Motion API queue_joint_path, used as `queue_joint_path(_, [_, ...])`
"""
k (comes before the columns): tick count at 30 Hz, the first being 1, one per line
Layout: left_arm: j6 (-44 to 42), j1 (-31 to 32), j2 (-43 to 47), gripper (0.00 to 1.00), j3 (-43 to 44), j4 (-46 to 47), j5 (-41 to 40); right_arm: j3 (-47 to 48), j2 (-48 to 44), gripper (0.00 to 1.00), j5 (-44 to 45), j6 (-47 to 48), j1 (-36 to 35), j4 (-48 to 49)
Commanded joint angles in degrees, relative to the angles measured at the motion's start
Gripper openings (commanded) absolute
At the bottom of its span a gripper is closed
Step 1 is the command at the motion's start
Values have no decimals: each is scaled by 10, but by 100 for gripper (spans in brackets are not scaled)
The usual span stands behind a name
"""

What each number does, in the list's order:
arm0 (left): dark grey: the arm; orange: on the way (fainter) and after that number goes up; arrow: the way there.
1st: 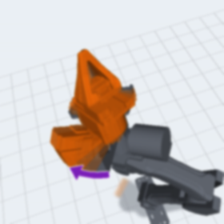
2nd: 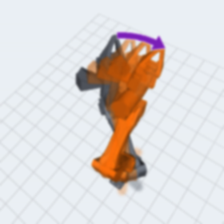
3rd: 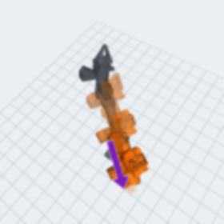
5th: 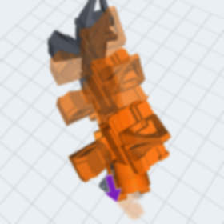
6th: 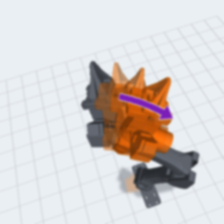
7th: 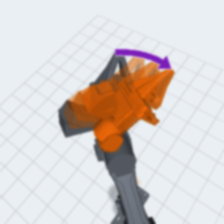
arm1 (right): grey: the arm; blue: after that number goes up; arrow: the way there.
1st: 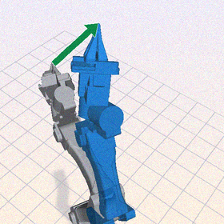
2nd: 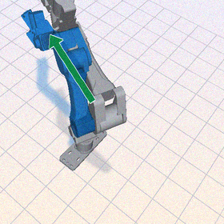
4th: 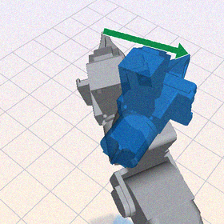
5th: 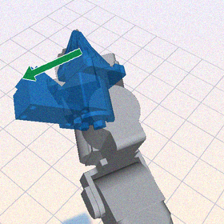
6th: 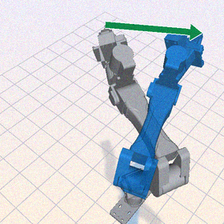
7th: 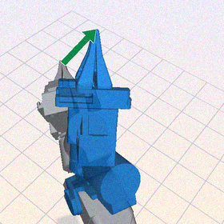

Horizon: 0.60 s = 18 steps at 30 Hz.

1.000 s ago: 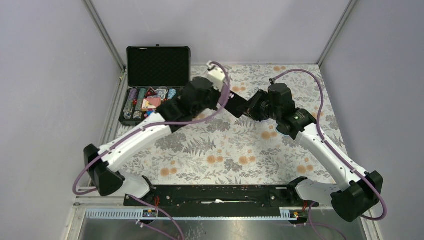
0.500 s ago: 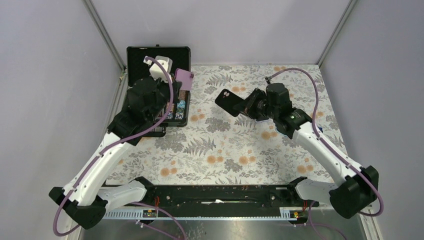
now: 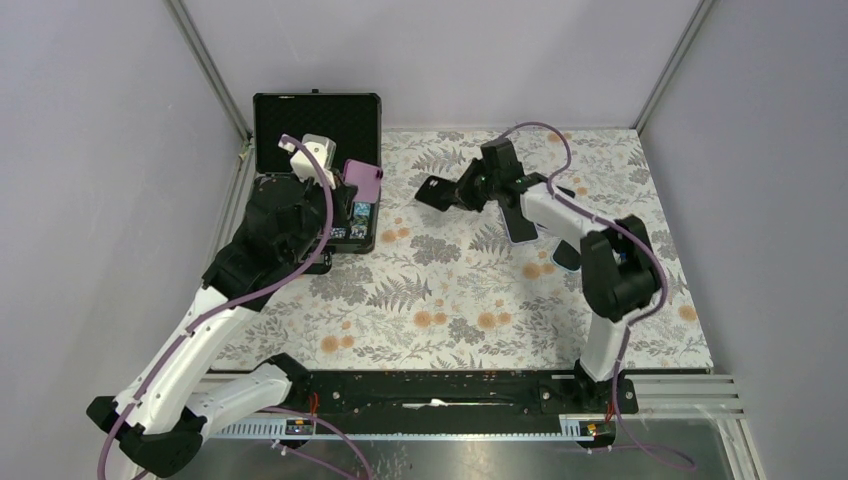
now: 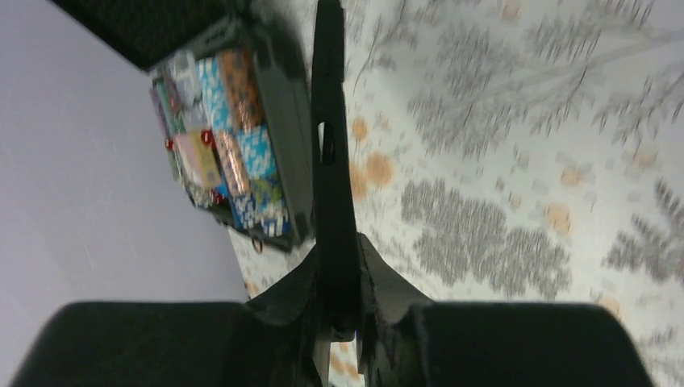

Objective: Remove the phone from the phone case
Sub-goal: Place the phone case at the center of the board.

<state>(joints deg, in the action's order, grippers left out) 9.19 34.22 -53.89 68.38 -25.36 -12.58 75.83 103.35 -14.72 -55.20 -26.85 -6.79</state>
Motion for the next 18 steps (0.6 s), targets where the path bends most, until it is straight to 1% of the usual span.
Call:
queue_joint_path(1, [14,-2,27,0,-5,22,24,80,72,8,-8,2,43,30])
queue_joint_path(4, [17,-2,32,0,-16,13,22,87,116,9,-16,-19,67,42])
queue_joint_path(9, [21,-2,30,0,-23,8,19,82,153,20,-30,-45,93,63])
queue_joint_path(11, [19,-2,24,0,-19,6,21,91,162,27,-27,-46,99,39])
queue_joint_path(13, [13,-2,17,0,-14,4,23,112,159,43,-12,-34,101,-4])
queue_joint_path(15, [8,-2,11,0,-11,2,18,132,145,58,8,0,102,-49])
queue_joint_path(16, [6,-2,7,0,-11,2,17,145,139,70,19,13,103,-74])
queue_joint_path(17, [4,-2,5,0,-12,4,14,157,134,78,21,25,105,-96])
queue_joint_path(18, [3,-2,3,0,-13,8,12,168,130,83,18,35,108,-114])
